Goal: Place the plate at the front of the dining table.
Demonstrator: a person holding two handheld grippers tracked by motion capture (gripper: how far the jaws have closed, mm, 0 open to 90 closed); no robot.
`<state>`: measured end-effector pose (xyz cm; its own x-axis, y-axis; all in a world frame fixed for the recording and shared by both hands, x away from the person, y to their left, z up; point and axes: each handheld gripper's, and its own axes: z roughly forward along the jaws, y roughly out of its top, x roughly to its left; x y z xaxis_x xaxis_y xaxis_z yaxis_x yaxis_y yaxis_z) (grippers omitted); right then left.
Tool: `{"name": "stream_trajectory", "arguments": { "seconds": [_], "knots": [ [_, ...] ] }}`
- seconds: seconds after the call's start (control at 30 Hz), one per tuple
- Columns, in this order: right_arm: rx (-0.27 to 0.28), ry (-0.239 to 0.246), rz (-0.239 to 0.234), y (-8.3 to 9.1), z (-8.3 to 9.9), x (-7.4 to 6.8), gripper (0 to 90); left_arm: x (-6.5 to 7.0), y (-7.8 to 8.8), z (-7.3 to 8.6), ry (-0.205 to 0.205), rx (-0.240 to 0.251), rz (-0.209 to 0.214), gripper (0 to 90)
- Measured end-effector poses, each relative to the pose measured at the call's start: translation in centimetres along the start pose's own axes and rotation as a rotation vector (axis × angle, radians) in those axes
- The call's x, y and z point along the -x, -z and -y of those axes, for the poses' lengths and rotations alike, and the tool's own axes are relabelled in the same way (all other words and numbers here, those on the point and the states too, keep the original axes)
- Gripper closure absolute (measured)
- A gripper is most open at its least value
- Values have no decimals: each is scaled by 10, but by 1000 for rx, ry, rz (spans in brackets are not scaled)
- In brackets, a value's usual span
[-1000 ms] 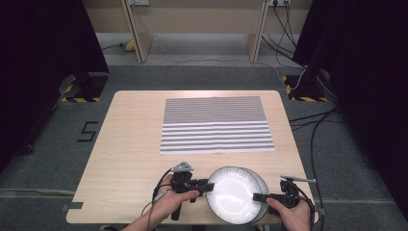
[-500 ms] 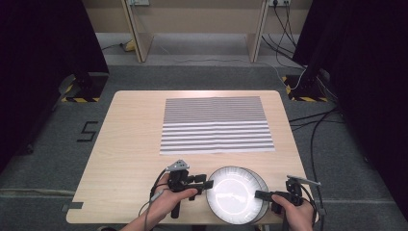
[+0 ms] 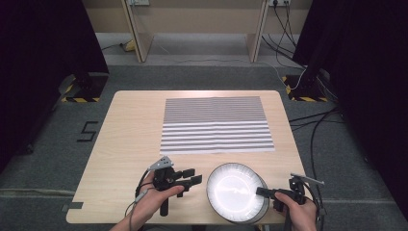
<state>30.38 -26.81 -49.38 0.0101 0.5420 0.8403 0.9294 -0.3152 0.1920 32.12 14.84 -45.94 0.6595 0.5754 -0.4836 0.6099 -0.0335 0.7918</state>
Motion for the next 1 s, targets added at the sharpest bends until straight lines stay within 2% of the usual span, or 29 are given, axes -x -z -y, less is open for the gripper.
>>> {"name": "stream_trajectory", "arguments": {
  "seconds": [0.27, 0.43, 0.63, 0.73, 1.0],
  "knots": [
    [27, 6, 5, 5, -7, -4, 823, -12, 16, 5, 12, 17, -27, 494],
    [52, -8, -14, 9, -13, -6, 822, -24, 29, 11, 14, 24, -67, 477],
    [69, 4, -17, 11, -18, -9, 822, -32, 38, 16, 17, 30, -95, 470],
    [71, -10, -24, 11, -20, -10, 821, -35, 40, 19, 22, 30, -100, 469],
    [79, -5, -23, 11, -23, -13, 816, -48, 51, 36, 50, 15, -131, 471]
  ]
}}
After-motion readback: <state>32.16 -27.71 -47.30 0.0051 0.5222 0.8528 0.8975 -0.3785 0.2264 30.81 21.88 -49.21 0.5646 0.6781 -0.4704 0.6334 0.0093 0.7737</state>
